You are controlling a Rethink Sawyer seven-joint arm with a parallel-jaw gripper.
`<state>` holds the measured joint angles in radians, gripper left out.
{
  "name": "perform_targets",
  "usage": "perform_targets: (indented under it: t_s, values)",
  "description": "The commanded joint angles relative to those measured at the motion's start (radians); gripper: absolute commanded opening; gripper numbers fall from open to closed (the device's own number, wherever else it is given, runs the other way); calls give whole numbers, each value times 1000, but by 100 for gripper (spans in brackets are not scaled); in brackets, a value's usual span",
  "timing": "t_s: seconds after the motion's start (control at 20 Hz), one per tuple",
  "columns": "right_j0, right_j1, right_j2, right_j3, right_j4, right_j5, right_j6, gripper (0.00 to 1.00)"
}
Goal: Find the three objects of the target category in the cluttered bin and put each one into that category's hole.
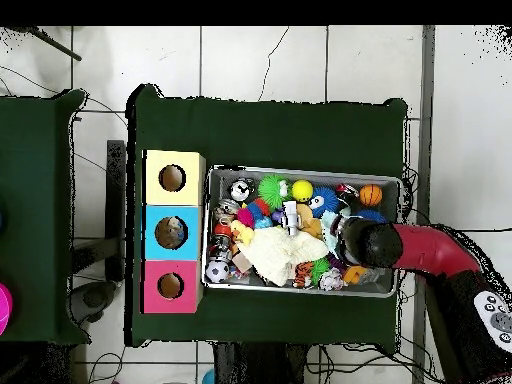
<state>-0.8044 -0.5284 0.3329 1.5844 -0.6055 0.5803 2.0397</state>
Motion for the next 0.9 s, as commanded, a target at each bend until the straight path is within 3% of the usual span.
perform_targets:
  t_s: [0.05,0.5,0.9]
  values:
    - [76,-59,112,66,76,84,-62,0]
    - [218,-42,52,69,157,-15,119,0]
    - [320,-15,-21,90,197,-116,204,0]
